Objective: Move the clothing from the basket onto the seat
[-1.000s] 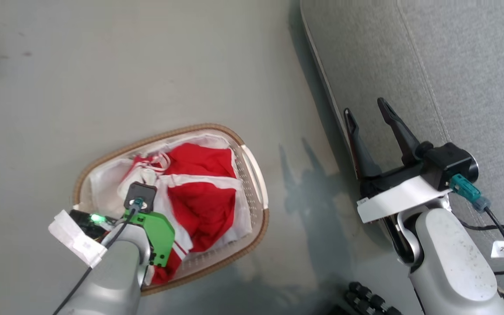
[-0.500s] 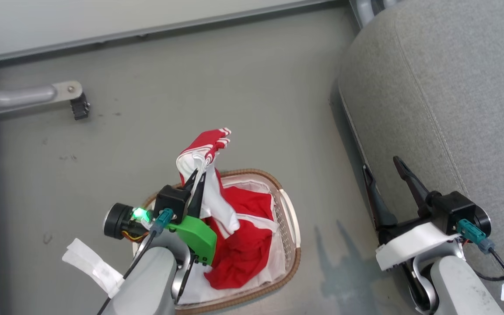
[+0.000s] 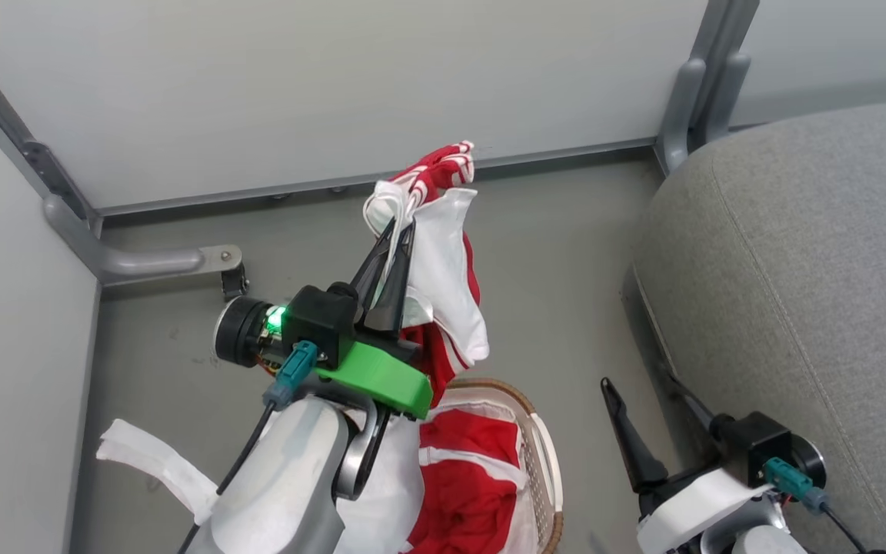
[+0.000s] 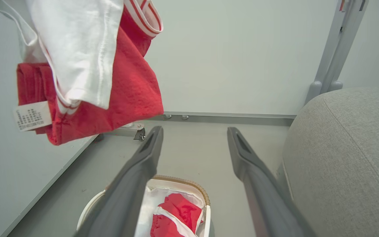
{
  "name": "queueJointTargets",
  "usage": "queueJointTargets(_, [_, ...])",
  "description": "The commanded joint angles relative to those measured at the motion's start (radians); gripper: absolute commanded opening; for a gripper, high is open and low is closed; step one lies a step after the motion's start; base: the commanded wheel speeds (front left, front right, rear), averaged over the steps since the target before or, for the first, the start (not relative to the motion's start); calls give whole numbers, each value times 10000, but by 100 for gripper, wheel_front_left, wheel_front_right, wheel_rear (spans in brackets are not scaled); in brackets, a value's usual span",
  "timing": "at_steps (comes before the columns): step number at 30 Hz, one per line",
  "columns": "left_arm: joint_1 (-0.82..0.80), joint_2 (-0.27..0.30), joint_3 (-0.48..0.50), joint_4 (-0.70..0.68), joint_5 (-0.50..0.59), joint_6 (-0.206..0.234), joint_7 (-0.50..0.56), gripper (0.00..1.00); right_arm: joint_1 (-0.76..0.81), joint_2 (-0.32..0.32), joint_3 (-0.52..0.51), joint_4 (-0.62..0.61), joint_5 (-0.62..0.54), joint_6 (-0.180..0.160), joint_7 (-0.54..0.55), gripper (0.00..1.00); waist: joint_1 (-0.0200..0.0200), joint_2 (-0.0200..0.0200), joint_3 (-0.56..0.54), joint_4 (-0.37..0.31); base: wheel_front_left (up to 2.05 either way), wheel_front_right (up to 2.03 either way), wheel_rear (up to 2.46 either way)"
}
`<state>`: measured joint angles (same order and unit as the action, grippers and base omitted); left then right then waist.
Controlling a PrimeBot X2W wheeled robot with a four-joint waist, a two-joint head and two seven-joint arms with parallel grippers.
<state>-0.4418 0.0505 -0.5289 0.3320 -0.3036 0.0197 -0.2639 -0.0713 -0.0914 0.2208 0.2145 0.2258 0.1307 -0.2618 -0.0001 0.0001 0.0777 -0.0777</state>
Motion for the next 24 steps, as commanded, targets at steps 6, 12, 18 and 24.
queueJointTargets(6, [-358, 16, -412, -405, -379, 369, -7, 0, 38, -71, 1413, -688, 482, 1, -46, 100, 1, -1, -759, 306, 0, 0, 0])
queueJointTargets(12, [-438, 15, -793, -543, -634, 536, -7, 0, -974, 76, 2782, -781, 526, 1, -46, 100, 1, -1, -774, 391, 0, 0, 0])
queueJointTargets(18, [-476, 15, -1324, -812, -1085, 675, -7, 0, -2275, 336, 2874, 726, -302, 1, -48, 100, 1, -1, -781, 817, 0, 0, 0])
queueJointTargets(24, [-528, 17, -2198, -1155, -1756, 750, -7, 0, -3074, 386, 2962, 1669, 219, 1, -46, 49, 1, -1, -836, 1257, 0, 0, 0])
